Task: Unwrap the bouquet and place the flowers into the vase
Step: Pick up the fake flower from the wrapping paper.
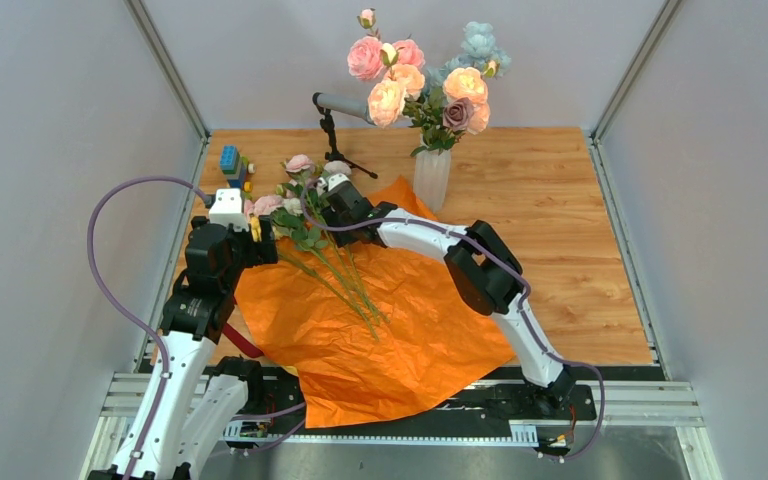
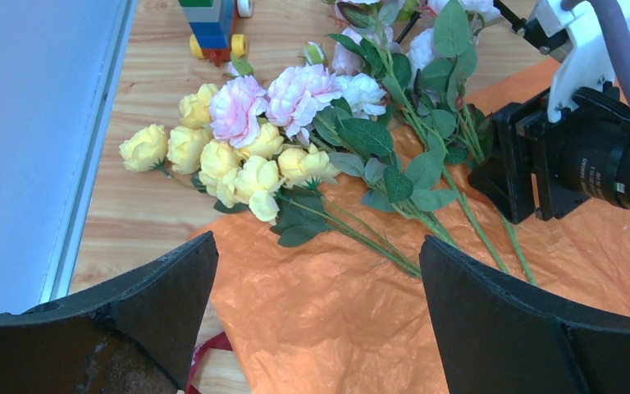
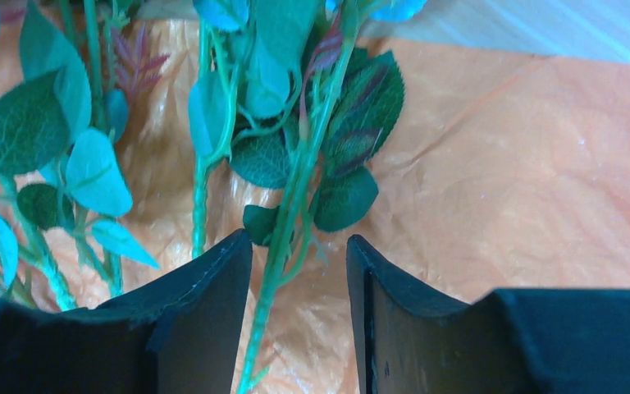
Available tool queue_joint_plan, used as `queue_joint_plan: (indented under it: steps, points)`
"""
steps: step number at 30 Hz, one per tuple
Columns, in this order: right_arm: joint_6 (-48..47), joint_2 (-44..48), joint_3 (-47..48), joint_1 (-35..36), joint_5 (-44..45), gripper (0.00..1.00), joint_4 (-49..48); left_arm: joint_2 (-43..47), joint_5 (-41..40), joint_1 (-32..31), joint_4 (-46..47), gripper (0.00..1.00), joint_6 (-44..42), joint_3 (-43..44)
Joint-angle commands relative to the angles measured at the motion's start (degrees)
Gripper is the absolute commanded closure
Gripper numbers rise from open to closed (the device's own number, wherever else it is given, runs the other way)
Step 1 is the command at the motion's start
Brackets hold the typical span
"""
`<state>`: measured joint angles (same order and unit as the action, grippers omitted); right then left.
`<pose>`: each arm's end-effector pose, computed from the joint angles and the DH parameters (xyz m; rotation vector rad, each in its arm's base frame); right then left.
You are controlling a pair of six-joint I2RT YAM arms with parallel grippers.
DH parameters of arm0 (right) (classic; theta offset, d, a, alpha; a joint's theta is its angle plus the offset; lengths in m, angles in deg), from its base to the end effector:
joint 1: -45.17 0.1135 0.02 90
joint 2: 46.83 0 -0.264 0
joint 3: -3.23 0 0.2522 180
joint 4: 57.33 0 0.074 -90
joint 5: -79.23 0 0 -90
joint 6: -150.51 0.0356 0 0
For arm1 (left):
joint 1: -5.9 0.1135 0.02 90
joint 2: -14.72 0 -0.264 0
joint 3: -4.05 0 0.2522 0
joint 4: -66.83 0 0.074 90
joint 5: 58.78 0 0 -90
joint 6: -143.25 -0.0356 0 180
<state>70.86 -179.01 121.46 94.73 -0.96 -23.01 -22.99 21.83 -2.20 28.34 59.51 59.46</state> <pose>0.3384 0.3877 0.1669 -0.7358 2.3012 0.2800 0.1527 -0.0159 0.3129 -0.0782 1.9270 -0.0092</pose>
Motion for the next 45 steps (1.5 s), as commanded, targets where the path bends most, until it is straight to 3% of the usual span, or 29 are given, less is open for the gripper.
queue_joint_plan:
  steps: [1,16,18,22,27,36,45]
  points:
    - [-2.36,-2.96,5.63,0.03,3.38,0.54,0.56,0.49,-0.39,0.36,1.03,0.0,0.04,0.01]
    - [-2.97,-9.93,15.22,-0.6,3.49,0.59,2.94,0.63,-0.59,0.35,1.03,0.0,-0.01,0.01]
    - [-2.88,-10.2,15.81,-0.91,3.37,0.65,3.18,0.64,-0.63,0.33,1.0,0.0,-0.02,0.01]
    - [-2.55,-9.6,15.7,-1.19,3.53,0.87,3.31,0.63,-0.63,0.36,1.04,0.0,-0.02,0.01]
    - [-2.27,-7.94,14.95,-1.3,4.52,1.0,3.03,0.62,-0.62,0.35,1.07,0.0,-0.04,0.01]
    - [-0.11,-3.9,11.53,-1.28,8.91,1.0,1.57,0.66,-0.72,0.33,1.03,0.0,-0.11,0.01]
    - [-3.8,3.0,6.41,-2.62,11.87,1.0,0.31,0.8,-0.89,0.36,1.07,0.0,-0.09,-0.08]
